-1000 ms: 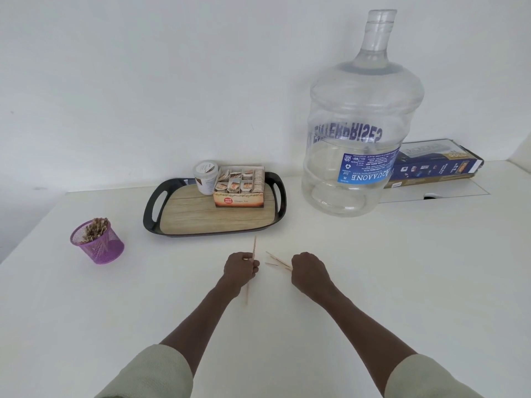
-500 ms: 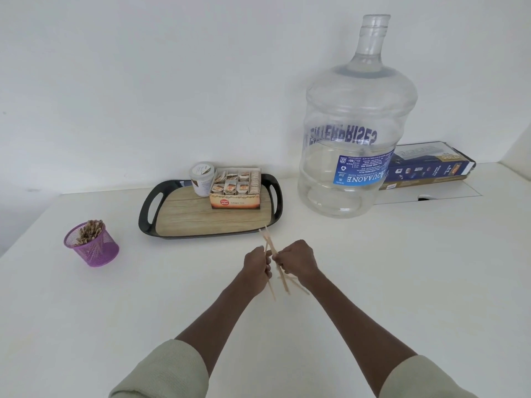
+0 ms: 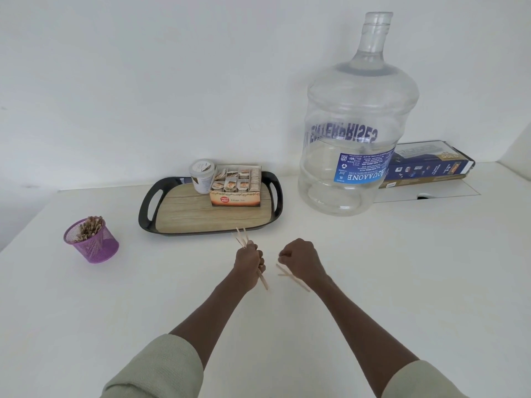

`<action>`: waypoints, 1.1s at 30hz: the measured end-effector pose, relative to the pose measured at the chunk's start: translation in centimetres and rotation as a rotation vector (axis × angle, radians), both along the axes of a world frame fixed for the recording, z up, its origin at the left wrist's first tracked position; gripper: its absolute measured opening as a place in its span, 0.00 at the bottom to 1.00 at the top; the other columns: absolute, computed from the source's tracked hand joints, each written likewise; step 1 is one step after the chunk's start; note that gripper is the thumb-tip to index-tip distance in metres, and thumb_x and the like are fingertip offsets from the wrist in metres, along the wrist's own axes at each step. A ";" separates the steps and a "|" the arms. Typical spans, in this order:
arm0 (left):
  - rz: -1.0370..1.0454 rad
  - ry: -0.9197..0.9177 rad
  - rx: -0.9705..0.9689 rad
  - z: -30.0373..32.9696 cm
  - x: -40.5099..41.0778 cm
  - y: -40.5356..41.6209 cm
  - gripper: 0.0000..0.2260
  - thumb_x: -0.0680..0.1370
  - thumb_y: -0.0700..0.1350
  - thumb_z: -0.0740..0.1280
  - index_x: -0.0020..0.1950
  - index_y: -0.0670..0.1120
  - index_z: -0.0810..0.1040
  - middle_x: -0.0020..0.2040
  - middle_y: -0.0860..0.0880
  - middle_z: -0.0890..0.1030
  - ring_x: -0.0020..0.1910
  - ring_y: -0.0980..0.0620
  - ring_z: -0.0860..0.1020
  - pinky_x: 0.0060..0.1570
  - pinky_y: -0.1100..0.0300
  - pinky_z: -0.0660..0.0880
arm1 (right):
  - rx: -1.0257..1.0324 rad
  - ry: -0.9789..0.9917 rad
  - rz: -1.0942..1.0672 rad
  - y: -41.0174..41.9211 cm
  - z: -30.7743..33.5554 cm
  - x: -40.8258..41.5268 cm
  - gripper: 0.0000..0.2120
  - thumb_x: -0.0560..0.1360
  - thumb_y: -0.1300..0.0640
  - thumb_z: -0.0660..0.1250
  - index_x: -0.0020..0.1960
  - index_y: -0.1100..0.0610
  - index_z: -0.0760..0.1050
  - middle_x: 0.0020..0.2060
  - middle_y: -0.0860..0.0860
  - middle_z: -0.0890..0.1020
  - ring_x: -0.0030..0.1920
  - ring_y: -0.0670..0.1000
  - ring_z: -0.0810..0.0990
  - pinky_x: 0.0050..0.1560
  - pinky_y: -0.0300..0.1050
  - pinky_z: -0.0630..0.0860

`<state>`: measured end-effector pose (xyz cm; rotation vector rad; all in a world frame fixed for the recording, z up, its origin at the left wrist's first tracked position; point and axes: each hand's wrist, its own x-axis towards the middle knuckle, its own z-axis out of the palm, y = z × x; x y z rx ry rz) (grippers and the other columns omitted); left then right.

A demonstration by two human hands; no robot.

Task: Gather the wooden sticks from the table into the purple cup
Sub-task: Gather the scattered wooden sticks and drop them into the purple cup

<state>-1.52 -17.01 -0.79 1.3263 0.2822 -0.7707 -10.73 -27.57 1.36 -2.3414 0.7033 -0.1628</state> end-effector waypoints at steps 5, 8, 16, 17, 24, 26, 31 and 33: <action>0.008 0.000 0.014 0.1 0.2 0.7 0.16 0.84 0.53 0.57 0.39 0.48 0.65 0.26 0.53 0.61 0.19 0.57 0.57 0.20 0.65 0.55 | -0.156 0.293 0.030 -1.8 -1.5 -2.2 0.17 0.69 0.56 0.76 0.55 0.60 0.79 0.54 0.54 0.80 0.57 0.55 0.77 0.56 0.47 0.74; 0.003 -0.024 0.054 0.5 0.2 0.9 0.20 0.81 0.59 0.59 0.36 0.48 0.64 0.25 0.53 0.60 0.20 0.56 0.57 0.21 0.65 0.55 | -0.220 0.279 0.059 -1.2 -1.9 -2.7 0.12 0.70 0.58 0.73 0.51 0.60 0.79 0.51 0.53 0.80 0.56 0.55 0.77 0.53 0.47 0.74; -0.029 -0.010 0.019 0.9 -0.2 1.2 0.24 0.78 0.66 0.58 0.33 0.50 0.59 0.26 0.53 0.58 0.22 0.55 0.55 0.25 0.62 0.52 | -0.351 0.362 0.128 -0.3 -1.3 -2.0 0.14 0.72 0.65 0.62 0.33 0.56 0.60 0.40 0.55 0.75 0.42 0.55 0.70 0.40 0.44 0.66; -0.034 -0.012 0.012 1.0 -0.3 1.2 0.24 0.78 0.67 0.58 0.33 0.50 0.59 0.26 0.52 0.58 0.22 0.55 0.54 0.25 0.62 0.52 | -0.309 0.380 0.134 -0.4 -1.2 -1.9 0.15 0.71 0.64 0.63 0.32 0.56 0.59 0.37 0.53 0.72 0.41 0.55 0.71 0.38 0.43 0.66; -0.069 -0.023 -0.008 1.2 -0.3 1.4 0.26 0.74 0.73 0.56 0.35 0.51 0.59 0.28 0.52 0.58 0.24 0.55 0.54 0.25 0.62 0.51 | 0.022 0.136 -0.083 0.1 -0.8 -0.9 0.12 0.69 0.58 0.65 0.31 0.59 0.65 0.30 0.52 0.72 0.33 0.53 0.71 0.31 0.43 0.65; -0.078 -0.029 -0.026 1.2 -0.3 1.3 0.27 0.72 0.75 0.56 0.36 0.50 0.60 0.28 0.53 0.59 0.24 0.55 0.54 0.25 0.61 0.52 | 0.166 -0.025 -0.127 0.8 0.0 0.0 0.13 0.68 0.56 0.67 0.32 0.65 0.69 0.29 0.57 0.75 0.31 0.49 0.70 0.33 0.44 0.69; -0.153 -0.080 -0.134 1.6 0.0 1.0 0.31 0.69 0.77 0.60 0.39 0.47 0.67 0.28 0.50 0.67 0.25 0.55 0.67 0.28 0.61 0.65 | 0.289 -0.225 -0.076 3.6 2.5 1.6 0.07 0.71 0.59 0.70 0.36 0.61 0.81 0.32 0.51 0.84 0.31 0.45 0.79 0.38 0.46 0.79; -0.170 -0.089 -0.175 2.0 0.2 1.1 0.28 0.71 0.73 0.64 0.36 0.48 0.67 0.32 0.47 0.68 0.30 0.52 0.73 0.34 0.60 0.71 | 0.195 -0.225 -0.027 4.7 2.7 1.7 0.10 0.71 0.61 0.68 0.31 0.58 0.77 0.26 0.48 0.80 0.29 0.45 0.77 0.33 0.39 0.74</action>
